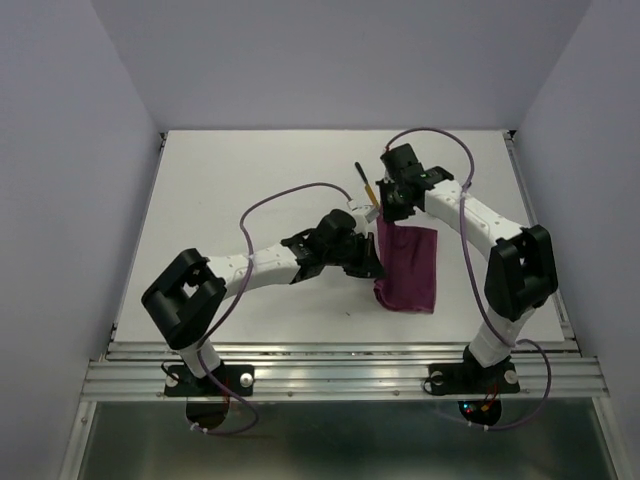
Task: Fold the napkin into a case and place the utensils inside
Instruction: Turn over the upper triangle folded napkin at the center of the board.
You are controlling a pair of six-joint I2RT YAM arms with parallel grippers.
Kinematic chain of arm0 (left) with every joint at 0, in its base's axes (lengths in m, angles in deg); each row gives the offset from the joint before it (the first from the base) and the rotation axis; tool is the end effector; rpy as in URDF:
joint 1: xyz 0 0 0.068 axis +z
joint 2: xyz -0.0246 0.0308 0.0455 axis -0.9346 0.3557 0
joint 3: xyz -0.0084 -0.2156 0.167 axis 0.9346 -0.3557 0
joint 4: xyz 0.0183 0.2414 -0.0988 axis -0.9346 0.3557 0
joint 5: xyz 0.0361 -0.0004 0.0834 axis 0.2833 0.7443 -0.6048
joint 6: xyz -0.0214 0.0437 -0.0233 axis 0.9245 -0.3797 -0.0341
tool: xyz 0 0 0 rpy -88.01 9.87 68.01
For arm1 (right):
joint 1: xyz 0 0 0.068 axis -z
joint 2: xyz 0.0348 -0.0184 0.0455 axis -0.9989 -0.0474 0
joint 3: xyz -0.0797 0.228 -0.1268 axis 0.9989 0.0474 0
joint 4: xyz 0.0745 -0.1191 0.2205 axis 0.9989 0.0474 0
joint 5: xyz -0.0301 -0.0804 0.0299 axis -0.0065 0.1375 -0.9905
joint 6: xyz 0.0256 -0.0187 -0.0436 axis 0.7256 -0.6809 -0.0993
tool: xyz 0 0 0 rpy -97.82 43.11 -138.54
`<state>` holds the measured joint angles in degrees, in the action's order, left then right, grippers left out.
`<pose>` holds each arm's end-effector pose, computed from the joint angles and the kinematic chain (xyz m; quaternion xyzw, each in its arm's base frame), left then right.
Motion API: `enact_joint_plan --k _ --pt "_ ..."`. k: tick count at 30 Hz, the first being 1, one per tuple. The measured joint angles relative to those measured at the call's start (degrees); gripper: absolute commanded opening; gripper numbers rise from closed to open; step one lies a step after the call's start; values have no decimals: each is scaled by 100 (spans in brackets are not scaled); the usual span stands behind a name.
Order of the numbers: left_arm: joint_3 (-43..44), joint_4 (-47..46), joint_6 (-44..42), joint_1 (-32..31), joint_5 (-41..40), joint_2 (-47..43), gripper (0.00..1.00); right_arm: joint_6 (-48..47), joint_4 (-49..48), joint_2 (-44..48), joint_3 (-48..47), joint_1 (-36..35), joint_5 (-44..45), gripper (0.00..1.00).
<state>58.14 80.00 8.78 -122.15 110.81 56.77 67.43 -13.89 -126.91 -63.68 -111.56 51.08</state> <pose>0.2163 -0.3103 0.2363 0.2275 0.8053 -0.4868 0.2506 0.3381 0.1476 0.2727 -0.0571 0.9560 0.0382 0.2853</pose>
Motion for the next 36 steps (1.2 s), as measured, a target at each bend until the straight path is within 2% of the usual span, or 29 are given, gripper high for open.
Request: enact_joint_plan --k 7,12,31,33,34,35,36 --pt "-1019 -560 120 271 -166 -645 0 13 -328 -693 -409 -374 -656 1" --pt "-1539 -734 118 533 -234 -852 0 52 -557 -988 -551 -514 -820 1" --pt "-2623 -1443 -9 697 -435 -992 0 315 -658 -1982 -1047 -1054 -905 1" --pt "-2651 -1451 -9 697 -466 -992 12 365 -691 -2081 -1110 -1134 -885 1" --pt "-2673 -1462 -7 697 -472 -992 20 398 -717 -2120 -1123 -1176 -863 13" --pt "-2693 -1460 0 697 -494 -992 42 452 -737 -2149 -1130 -1209 -852 23" --pt "-2726 -1445 15 697 -496 -992 50 439 -745 -2162 -1130 -1226 -848 42"
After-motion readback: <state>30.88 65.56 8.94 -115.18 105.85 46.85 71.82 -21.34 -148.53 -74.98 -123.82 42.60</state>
